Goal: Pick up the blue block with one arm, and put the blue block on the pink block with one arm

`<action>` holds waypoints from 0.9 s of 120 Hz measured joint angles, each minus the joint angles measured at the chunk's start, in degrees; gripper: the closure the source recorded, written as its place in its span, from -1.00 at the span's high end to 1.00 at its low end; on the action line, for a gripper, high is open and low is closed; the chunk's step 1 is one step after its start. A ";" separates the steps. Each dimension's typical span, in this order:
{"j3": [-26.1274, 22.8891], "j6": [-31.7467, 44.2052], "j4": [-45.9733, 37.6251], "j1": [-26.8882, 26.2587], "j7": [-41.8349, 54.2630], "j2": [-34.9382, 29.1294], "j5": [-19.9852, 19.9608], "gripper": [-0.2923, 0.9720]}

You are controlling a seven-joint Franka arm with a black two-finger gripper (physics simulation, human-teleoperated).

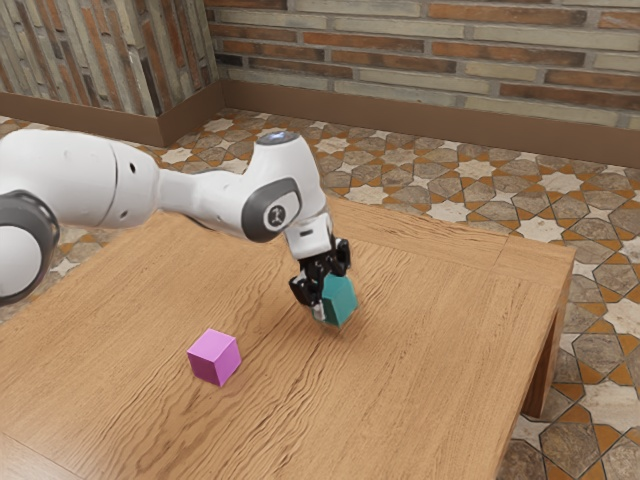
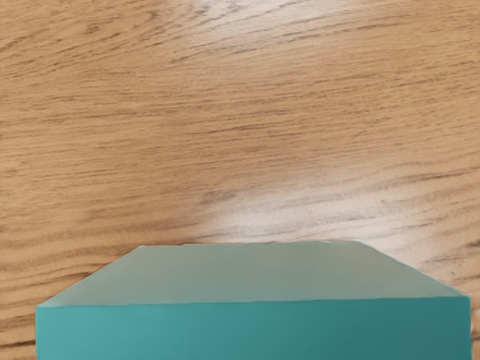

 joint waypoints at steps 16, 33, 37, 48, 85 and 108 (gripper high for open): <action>-0.01 -0.23 -9.45 2.83 -0.29 -10.64 -2.49 -0.03; -0.01 -1.43 -17.53 5.78 -0.50 -19.61 -4.35 0.00; -0.01 -1.85 -19.61 6.27 -0.54 -21.82 -4.59 0.00; 0.01 -2.69 -25.08 7.10 -0.63 -26.96 -5.02 0.01; 1.61 -3.60 -31.98 10.32 -0.45 -30.73 -5.38 0.01; 1.84 -3.50 -32.56 11.56 -0.20 -29.68 -5.41 0.01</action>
